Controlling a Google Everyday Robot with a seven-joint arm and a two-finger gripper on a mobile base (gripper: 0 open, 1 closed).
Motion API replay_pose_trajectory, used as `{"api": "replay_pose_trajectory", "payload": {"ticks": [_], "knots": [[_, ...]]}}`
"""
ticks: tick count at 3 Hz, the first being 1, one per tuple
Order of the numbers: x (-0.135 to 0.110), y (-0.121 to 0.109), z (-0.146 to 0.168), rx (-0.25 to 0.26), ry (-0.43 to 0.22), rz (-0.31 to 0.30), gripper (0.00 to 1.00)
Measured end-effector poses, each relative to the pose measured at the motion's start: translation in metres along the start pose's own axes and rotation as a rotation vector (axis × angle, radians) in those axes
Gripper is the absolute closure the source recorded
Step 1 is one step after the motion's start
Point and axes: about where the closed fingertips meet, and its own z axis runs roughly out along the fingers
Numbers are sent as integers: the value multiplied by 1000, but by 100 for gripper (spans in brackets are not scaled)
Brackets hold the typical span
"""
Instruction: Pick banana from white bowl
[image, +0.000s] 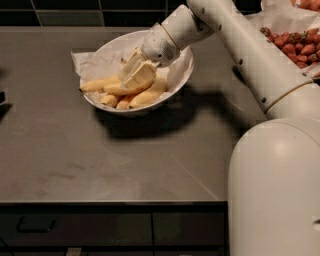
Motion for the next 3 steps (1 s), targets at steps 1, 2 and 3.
{"api": "replay_pose_trajectory", "payload": {"ticks": [1,2,3], "knots": [[4,0,-2,-3,18,3,57],[6,0,-1,-11,35,5,40],[7,-2,4,-23,42,0,34]]}}
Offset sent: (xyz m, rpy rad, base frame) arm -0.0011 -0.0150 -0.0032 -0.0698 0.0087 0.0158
